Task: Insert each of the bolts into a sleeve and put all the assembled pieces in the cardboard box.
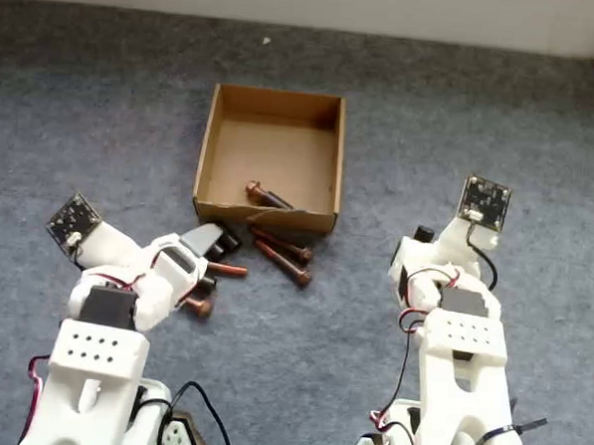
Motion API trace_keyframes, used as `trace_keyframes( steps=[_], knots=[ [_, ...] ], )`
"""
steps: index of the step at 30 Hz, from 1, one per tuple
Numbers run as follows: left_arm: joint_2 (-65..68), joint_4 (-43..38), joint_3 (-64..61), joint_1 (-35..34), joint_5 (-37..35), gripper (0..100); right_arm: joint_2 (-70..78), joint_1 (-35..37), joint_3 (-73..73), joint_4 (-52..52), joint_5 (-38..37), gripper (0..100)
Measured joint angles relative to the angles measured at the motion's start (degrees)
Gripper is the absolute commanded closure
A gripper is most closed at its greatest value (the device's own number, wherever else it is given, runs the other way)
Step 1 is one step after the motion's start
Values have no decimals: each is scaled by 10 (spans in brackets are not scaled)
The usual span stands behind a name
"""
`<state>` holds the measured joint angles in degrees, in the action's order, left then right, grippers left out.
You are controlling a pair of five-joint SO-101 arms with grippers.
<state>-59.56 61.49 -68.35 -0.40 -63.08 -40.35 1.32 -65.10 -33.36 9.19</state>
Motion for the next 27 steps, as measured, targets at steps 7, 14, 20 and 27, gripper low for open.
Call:
trace_keyframes(
  steps=[7,14,20,27],
  knots=[
    [-49,0,-1,0,58,571,0,0,0,0,0,993],
    [-115,0,-2,0,216,636,0,0,0,0,0,993],
    [-165,0,-2,-36,367,874,0,0,0,0,0,993],
    [-186,-21,-2,-96,650,937,0,0,0,0,0,993]
  ],
)
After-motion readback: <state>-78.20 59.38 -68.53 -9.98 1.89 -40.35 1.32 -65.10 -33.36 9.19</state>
